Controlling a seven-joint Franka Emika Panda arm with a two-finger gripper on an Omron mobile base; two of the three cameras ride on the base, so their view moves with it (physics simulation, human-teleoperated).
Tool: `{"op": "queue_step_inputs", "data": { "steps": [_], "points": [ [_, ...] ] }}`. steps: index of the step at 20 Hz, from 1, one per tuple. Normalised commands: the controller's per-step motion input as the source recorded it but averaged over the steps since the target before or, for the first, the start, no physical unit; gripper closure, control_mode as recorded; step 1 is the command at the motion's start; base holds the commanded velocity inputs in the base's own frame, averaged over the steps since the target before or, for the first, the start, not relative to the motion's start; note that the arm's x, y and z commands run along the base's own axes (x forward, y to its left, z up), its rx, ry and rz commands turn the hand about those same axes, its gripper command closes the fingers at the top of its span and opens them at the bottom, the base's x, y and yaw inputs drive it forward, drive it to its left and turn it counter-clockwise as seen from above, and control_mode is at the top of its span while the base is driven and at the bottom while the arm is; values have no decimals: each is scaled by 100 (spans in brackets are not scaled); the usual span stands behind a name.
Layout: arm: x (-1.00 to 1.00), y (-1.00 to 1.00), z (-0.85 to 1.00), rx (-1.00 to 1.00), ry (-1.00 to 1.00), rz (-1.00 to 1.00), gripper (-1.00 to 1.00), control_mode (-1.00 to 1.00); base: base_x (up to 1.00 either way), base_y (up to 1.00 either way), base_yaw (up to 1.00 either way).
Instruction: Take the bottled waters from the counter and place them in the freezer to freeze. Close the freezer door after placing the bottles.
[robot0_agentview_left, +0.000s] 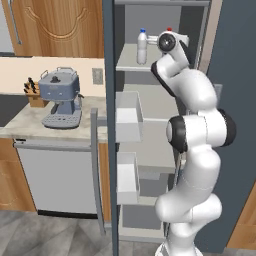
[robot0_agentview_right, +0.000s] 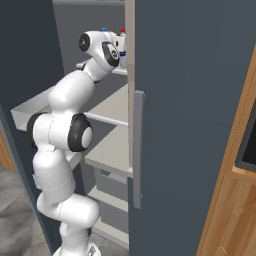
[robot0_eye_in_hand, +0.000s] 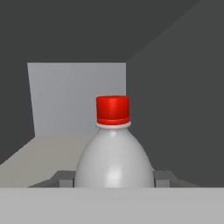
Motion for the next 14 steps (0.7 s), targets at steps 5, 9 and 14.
{"op": "queue_step_inputs", "data": {
  "steps": [5,9,14],
  "points": [
    [53,0,-20,0,0,0,100,-100,0,0,0],
    [38,-10,-35,0,0,0,100,-100,0,0,0],
    [-10,-12,-41,1,0,-2,100,-100,0,0,0]
  ]
}}
